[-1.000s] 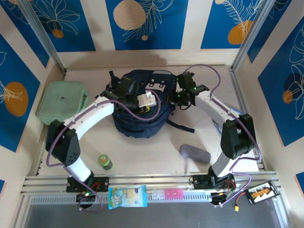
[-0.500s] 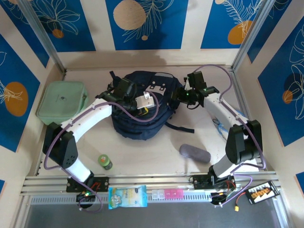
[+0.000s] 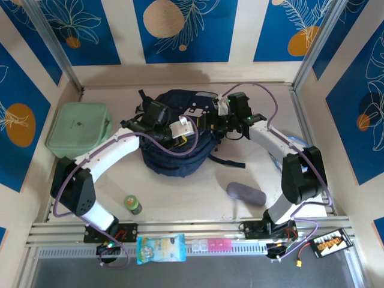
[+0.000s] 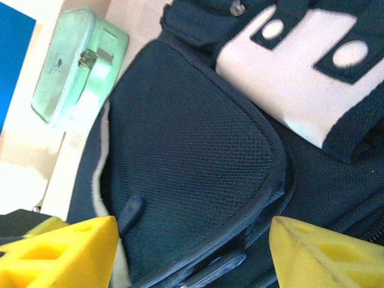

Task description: Pack the student bag

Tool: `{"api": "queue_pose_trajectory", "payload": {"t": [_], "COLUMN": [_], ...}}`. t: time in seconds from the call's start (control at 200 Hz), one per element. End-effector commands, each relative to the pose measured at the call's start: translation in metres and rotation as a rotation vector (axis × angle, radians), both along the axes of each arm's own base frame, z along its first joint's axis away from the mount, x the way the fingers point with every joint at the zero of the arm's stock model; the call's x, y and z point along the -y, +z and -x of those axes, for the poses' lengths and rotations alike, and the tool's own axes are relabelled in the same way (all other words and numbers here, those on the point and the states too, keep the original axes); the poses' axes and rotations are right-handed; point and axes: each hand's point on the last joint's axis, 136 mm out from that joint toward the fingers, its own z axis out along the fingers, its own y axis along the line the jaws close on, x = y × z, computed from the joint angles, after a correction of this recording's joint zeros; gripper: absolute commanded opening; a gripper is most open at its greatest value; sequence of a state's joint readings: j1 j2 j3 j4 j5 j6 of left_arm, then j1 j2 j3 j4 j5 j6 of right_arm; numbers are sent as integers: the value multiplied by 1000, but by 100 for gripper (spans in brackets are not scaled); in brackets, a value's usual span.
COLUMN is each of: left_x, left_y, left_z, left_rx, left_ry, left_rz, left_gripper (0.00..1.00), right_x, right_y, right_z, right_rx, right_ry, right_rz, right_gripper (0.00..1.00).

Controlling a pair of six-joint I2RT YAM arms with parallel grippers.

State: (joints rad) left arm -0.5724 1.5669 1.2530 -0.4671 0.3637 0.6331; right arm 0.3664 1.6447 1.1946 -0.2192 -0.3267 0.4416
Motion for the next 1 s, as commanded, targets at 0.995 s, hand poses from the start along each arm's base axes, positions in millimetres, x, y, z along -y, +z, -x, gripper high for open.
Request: {"api": "queue_pose_trajectory", "payload": {"t": [0.995], "left_x": [2], "left_y": [7], "left_z": [0], "left_rx": [-39], "left_ry": [23], "left_rz": [57], "left_gripper": [0], "right_x": [-20], "right_y": [-25], "right_z": [54], "right_rx": [115], "right_ry": [198], "right_rz": [156], "right_gripper": [36]}}
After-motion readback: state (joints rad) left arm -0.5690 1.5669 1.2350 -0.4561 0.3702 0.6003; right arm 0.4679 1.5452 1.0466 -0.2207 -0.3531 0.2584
